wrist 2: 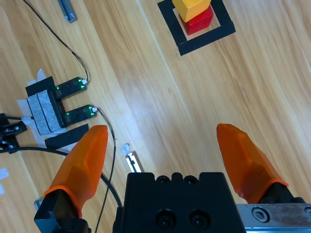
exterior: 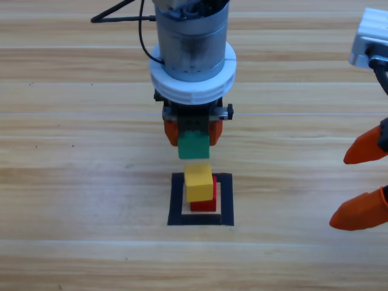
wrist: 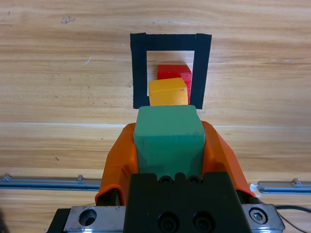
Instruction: Stack the blocks in the rectangular block: red at the bottom, yellow in the middle, green on top
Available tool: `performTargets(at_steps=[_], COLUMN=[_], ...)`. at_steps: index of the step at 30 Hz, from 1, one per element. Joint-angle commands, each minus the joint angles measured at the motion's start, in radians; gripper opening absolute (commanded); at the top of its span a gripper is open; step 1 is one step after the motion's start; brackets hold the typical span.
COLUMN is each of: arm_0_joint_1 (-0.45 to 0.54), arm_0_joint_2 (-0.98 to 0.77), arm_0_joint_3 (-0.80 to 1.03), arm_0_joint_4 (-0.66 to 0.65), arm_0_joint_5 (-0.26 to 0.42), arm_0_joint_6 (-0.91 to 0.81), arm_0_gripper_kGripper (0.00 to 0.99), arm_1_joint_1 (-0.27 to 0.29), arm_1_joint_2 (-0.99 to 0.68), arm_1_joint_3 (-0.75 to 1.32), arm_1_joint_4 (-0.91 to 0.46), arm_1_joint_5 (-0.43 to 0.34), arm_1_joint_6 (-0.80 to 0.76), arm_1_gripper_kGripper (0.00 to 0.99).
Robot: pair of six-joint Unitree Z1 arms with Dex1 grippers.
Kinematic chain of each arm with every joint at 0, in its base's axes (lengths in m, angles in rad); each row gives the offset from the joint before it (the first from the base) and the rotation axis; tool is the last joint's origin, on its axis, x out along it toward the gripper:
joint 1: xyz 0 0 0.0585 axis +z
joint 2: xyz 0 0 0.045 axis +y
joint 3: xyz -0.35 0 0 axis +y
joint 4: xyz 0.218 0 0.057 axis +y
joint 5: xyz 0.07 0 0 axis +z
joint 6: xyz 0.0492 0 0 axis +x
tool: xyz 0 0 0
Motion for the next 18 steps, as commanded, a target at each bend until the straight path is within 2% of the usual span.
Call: performTargets(at_steps=[1,2,4,18], arm_0_joint_1=[-0.015,-0.015,-0.015,-0.015], arm_0_joint_2=[0.062,0.065,0.076,0.148], arm_0_joint_3=[0.004,0.004,0.004,-0.055], arm_0_joint_4=[0.003,0.003,0.001,-0.011], arm_0_joint_5=[0.011,0.011,0.013,0.01], arm_0_joint_6=[-0.027,-0.031,-0.039,-0.01], arm_0_gripper_kGripper=[0.0,0.0,0.0,0.0], arm_1_joint_1=[-0.02,-0.018,-0.018,-0.018], arm_1_joint_2=[-0.01,-0.008,-0.011,-0.03], arm_1_joint_3=[0.03,0.031,0.033,0.033], arm_1_joint_4=[-0.017,-0.016,-0.016,-0.025], arm_1_joint_5=[0.132,0.178,0.207,0.164], arm_1_joint_6=[-0.037,-0.049,-0.057,-0.06], arm_1_gripper_kGripper=[0.99,0.99,0.99,0.99])
